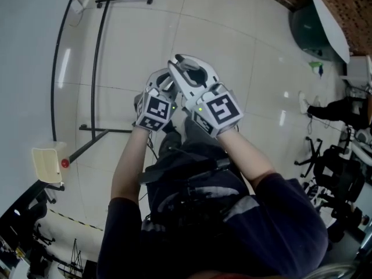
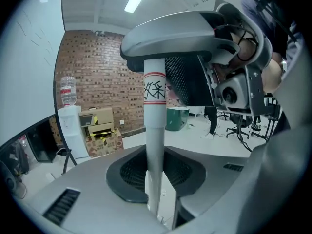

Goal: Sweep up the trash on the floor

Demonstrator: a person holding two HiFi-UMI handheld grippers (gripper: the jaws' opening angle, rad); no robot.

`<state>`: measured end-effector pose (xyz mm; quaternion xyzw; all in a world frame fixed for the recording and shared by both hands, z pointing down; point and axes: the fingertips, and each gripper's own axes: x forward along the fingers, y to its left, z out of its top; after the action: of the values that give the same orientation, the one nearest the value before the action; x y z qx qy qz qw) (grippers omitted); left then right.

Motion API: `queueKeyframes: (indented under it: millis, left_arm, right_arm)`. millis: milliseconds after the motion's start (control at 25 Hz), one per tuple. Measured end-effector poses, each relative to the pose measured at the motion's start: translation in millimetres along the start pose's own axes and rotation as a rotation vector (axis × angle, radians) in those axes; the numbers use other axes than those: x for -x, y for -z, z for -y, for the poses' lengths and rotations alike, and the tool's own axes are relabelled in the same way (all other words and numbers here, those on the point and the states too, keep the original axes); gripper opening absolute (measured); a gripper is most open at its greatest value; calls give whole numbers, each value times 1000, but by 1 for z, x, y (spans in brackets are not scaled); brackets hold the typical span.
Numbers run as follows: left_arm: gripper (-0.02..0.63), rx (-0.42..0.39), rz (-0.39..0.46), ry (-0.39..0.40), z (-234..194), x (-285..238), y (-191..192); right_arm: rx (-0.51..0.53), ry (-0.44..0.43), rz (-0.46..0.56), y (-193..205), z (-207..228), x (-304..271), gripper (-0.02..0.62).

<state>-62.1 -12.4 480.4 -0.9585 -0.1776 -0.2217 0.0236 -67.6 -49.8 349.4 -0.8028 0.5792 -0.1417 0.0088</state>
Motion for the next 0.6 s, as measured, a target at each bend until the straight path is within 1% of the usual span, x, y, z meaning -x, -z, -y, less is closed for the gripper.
queueKeyframes:
  millis: [120,320,520,600]
  left_arm:
    - [81,36,-23,24,6,-23,13]
    - [81,4,-73,79,20,-61,37]
    - [81,29,-116,92,36,-102,63]
    - [81,34,-127,92,42,-117,70]
  right_arm:
    - [-29,58,-13,19,19,4,97]
    - [-65,127,-62,57,50,12,97]
    - [-92,180,-99,95,85,18,97]
    - [-91,194,-93,105,99,21,97]
